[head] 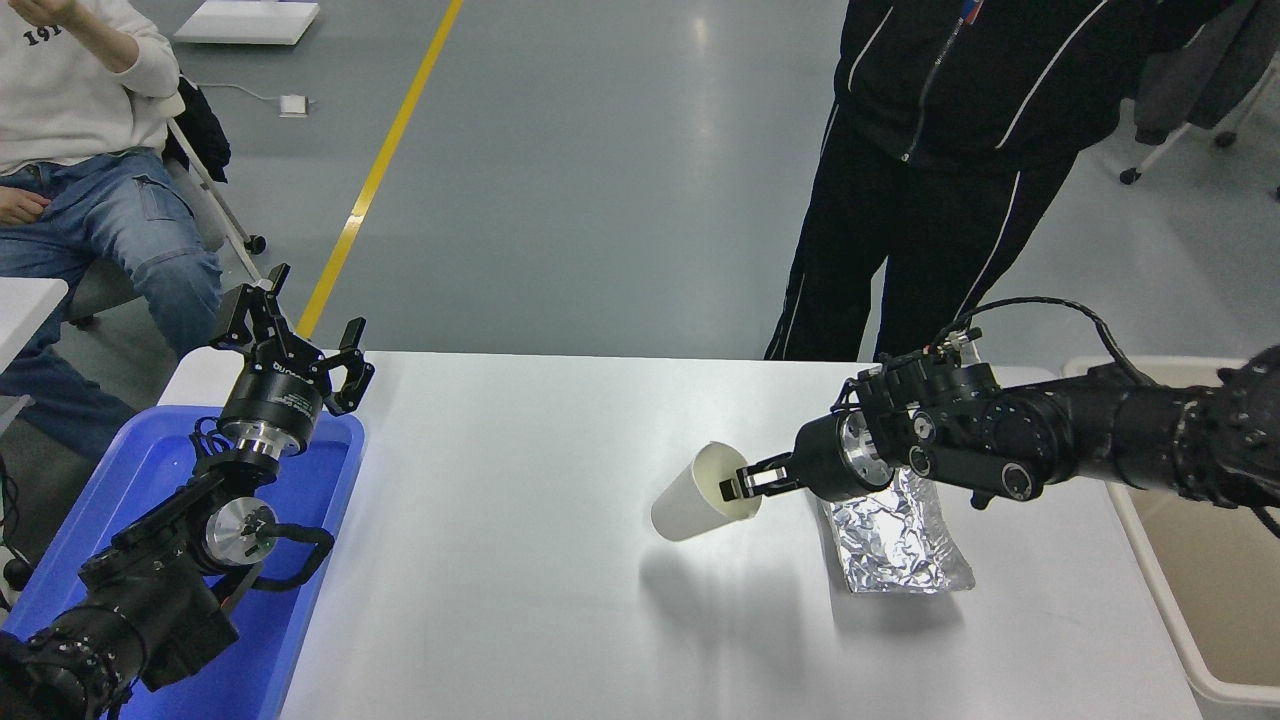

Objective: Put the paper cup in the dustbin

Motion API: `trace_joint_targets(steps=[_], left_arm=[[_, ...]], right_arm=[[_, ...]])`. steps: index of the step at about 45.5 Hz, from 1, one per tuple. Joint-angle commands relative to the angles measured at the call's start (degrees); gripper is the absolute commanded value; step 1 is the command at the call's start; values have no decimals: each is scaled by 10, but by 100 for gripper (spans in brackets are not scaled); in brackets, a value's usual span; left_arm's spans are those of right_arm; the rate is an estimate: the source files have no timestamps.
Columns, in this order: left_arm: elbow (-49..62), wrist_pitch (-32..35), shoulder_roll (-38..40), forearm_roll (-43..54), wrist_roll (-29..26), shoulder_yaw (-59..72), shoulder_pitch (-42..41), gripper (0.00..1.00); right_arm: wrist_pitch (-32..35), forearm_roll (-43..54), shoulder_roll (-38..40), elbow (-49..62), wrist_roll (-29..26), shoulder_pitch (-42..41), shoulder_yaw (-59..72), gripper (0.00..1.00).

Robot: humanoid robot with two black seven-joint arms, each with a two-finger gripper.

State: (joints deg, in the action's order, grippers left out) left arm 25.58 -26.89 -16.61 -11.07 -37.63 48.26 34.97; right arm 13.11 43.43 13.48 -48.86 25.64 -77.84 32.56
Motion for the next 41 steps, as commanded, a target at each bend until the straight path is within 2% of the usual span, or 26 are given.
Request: trace_joint_targets(steps=[1, 12, 22, 30, 35, 41], left_arm=[[0, 0, 0, 0, -1, 0, 0, 100], [0, 0, 0, 0, -1, 0, -1, 100], [0, 0, 0, 0, 0, 0, 0, 100], [0, 0, 0, 0, 0, 0, 0, 100], [0, 0, 0, 0, 0, 0, 0, 100], [0, 0, 0, 0, -1, 0, 0, 100]], right_arm=[[39, -48, 43, -2, 0, -14, -96, 0], [59, -92, 81, 2, -2, -33, -189, 0], [48, -126, 110, 32, -6, -11, -290, 0], [34, -174, 108, 103, -6, -2, -305, 0], [32, -224, 107, 175, -8, 6, -295, 0], [32, -233, 110, 274, -9, 36, -296, 0]])
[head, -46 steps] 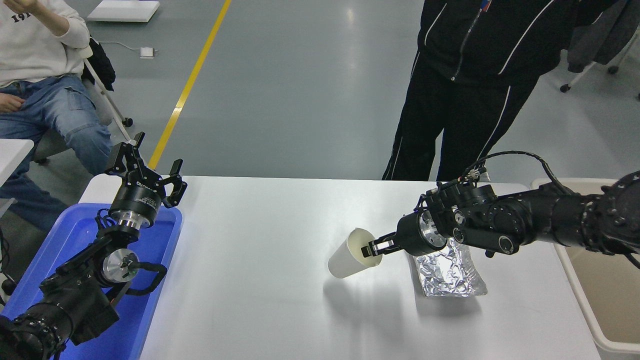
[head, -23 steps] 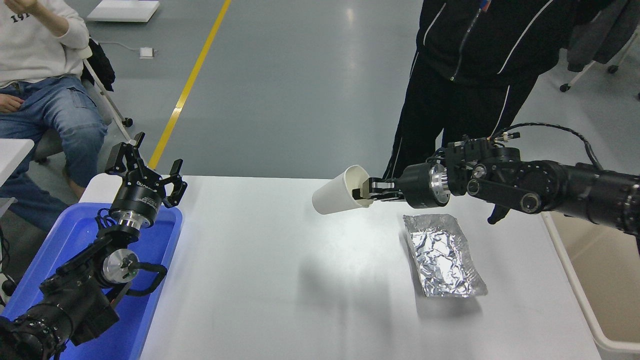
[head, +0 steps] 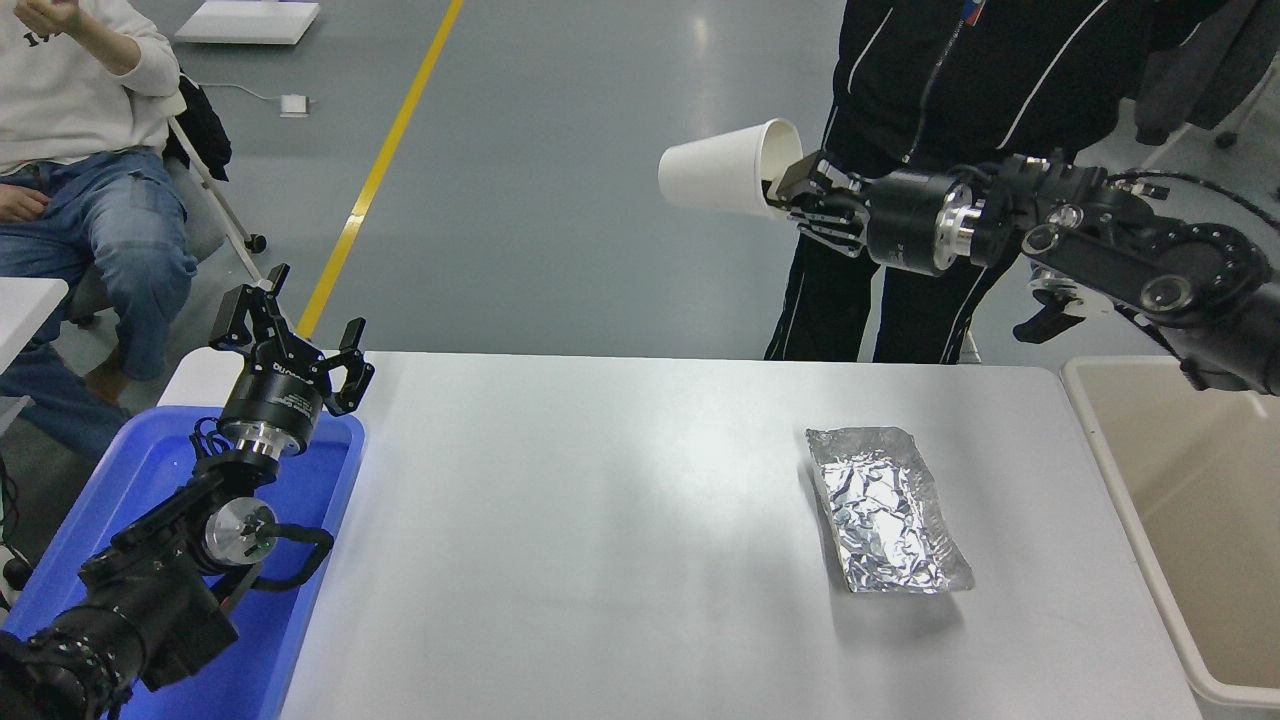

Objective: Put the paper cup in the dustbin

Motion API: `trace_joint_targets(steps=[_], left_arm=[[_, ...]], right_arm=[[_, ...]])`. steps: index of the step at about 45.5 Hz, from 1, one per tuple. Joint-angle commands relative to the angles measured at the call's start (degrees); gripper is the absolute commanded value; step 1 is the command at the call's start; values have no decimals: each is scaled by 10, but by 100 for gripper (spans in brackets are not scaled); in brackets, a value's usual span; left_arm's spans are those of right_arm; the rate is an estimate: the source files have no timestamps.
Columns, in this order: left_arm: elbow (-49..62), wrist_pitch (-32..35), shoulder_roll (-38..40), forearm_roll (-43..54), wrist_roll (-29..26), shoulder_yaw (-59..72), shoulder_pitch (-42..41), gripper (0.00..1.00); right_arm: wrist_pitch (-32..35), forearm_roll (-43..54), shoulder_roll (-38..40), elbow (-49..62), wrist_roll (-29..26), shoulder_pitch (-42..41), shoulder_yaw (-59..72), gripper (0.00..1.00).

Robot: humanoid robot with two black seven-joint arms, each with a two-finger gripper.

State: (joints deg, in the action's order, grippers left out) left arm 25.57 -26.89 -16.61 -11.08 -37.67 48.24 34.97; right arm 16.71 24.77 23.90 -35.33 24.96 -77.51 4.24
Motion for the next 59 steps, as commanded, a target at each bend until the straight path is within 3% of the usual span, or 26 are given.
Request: trace_joint_targets(steps=[1, 9, 15, 27, 45, 59], left_arm=[[-1, 0, 0, 0, 1, 0, 0, 100], [0, 0, -1, 0, 1, 0, 0, 100], [0, 0, 0, 0, 0, 0, -1, 100], [0, 0, 0, 0, 0, 0, 0, 100], [0, 0, 0, 0, 1, 0, -1, 100], [0, 0, 0, 0, 0, 0, -1, 100]], right_arm=[[-3, -46, 6, 156, -2, 38, -12, 0], [-1, -46, 8, 307, -9, 85, -13, 0], [-1, -46, 12, 394, -51, 118, -13, 0], [-6, -45, 32, 491, -96, 209, -14, 0], [-106, -44, 21, 497, -184, 337, -12, 0], [-110, -46, -59, 495, -189, 409, -17, 0]])
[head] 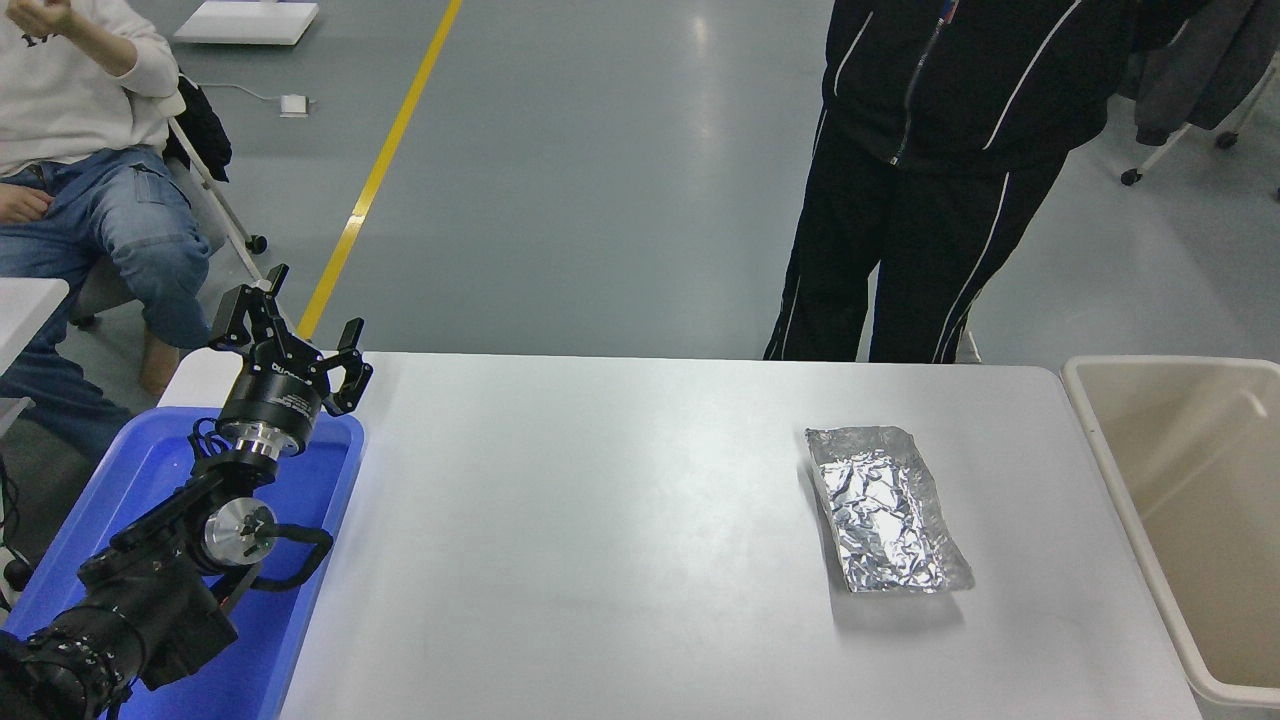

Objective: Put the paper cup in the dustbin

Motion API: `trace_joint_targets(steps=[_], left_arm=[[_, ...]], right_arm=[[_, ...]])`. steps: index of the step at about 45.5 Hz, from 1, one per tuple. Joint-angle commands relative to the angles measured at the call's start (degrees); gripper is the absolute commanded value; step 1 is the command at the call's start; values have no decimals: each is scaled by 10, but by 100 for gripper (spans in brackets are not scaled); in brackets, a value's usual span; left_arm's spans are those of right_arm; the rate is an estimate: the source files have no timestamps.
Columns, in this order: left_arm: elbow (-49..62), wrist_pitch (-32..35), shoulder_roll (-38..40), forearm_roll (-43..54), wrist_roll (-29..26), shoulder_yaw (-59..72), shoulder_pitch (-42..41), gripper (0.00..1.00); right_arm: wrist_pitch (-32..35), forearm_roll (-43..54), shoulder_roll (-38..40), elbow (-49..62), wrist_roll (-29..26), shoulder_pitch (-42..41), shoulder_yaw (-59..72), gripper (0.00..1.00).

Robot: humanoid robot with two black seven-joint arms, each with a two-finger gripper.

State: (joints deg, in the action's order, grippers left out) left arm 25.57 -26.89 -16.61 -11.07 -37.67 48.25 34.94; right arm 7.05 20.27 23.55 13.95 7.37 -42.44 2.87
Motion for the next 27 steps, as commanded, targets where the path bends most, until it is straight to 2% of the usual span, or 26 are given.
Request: trace_joint_targets(steps=[1, 19, 20, 25, 27], left_arm=[[0, 0, 0, 0, 0, 0, 0, 100], [0, 0, 0, 0, 0, 0, 0, 100], [0, 0, 0, 0, 0, 0, 0, 100], [0, 0, 0, 0, 0, 0, 0, 100], [0, 0, 0, 0, 0, 0, 0, 100]], right_arm=[[-14, -1, -61, 2, -13, 60, -4, 0], [-35, -2, -78, 2, -13, 64, -8, 0], [-41, -2, -77, 2, -12, 64, -8, 10], [-70, -2, -76, 2, -10, 64, -7, 72], [-78, -2, -76, 2, -10, 64, -3, 85]])
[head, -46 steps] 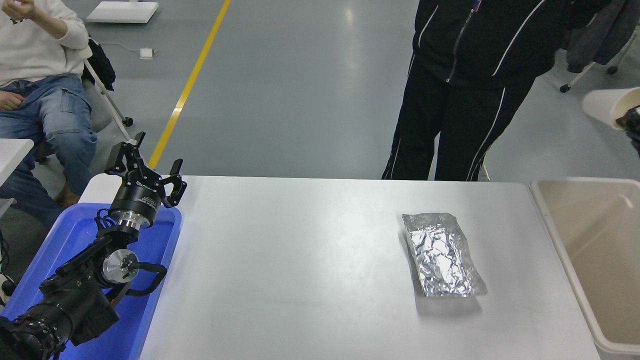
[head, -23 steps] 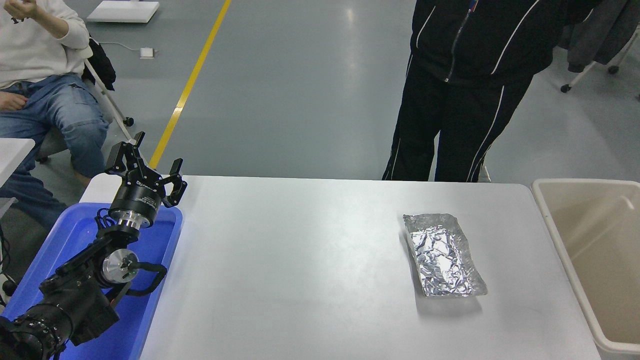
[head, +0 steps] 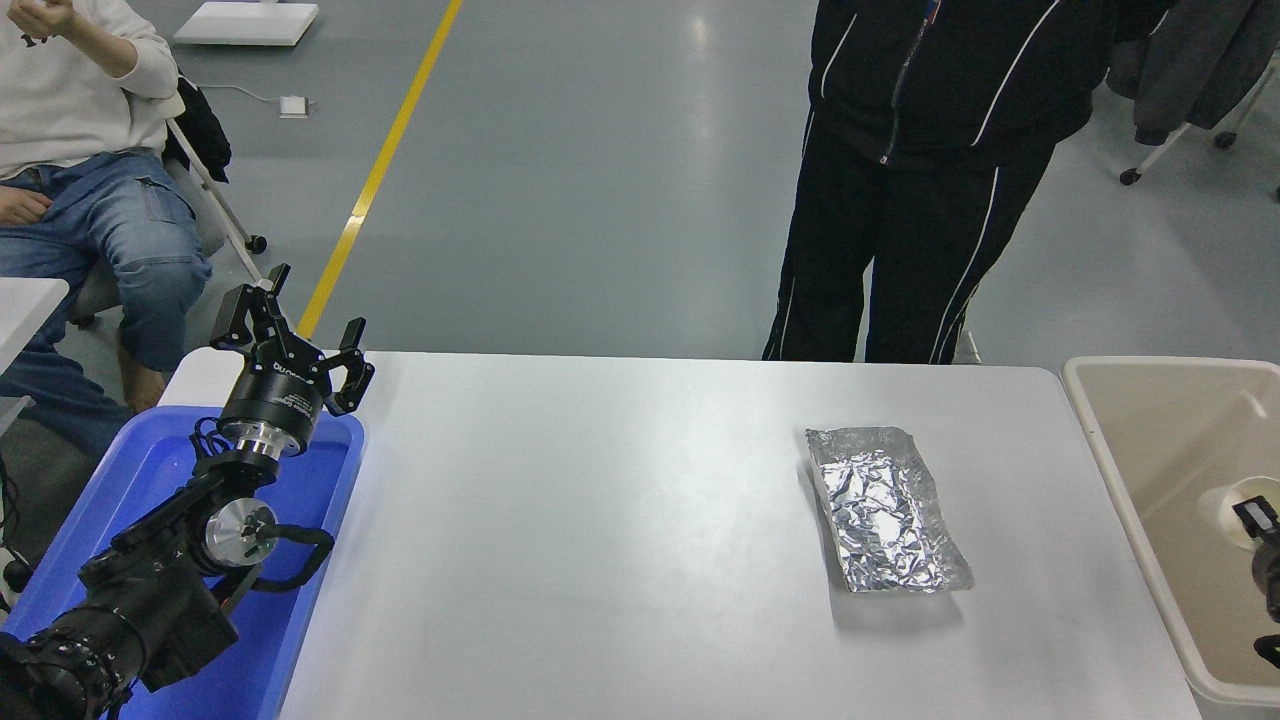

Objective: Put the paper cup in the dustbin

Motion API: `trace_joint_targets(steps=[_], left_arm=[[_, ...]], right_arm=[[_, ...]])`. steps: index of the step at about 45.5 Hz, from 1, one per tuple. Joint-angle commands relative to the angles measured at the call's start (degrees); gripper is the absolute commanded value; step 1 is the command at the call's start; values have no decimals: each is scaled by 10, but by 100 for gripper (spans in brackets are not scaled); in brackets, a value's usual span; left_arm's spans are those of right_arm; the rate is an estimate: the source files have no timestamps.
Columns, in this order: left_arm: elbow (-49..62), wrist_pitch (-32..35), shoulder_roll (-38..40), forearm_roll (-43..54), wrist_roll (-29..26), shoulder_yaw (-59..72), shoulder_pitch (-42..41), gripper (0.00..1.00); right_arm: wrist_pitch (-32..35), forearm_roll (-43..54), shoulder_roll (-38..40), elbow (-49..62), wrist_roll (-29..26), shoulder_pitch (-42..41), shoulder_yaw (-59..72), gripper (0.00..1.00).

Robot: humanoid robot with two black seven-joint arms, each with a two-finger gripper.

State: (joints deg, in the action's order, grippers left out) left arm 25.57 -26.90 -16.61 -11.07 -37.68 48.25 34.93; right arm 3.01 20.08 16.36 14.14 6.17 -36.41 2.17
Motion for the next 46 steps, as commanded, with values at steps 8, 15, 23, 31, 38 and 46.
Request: trace_joint_targets(steps=[8, 15, 23, 31, 38, 46], left_arm=[[0, 0, 0, 0, 0, 0, 0, 100], [0, 0, 0, 0, 1, 0, 0, 100], [-1, 0, -1, 0, 0, 0, 1, 100], [0, 0, 0, 0, 0, 0, 1, 100], [0, 0, 0, 0, 0, 0, 1, 100], [0, 0, 0, 0, 0, 0, 1, 100]], right_arm=[[-52, 0, -6, -1, 3, -6, 7, 98], [-43, -1, 2, -9, 2, -44, -2, 99], [-42, -1, 35, -20, 3, -135, -4, 99], [-44, -1, 118, -133, 5, -262, -45, 99], [-47, 0, 191, -254, 5, -343, -118, 99], [-43, 0, 226, -388, 5, -352, -301, 99]])
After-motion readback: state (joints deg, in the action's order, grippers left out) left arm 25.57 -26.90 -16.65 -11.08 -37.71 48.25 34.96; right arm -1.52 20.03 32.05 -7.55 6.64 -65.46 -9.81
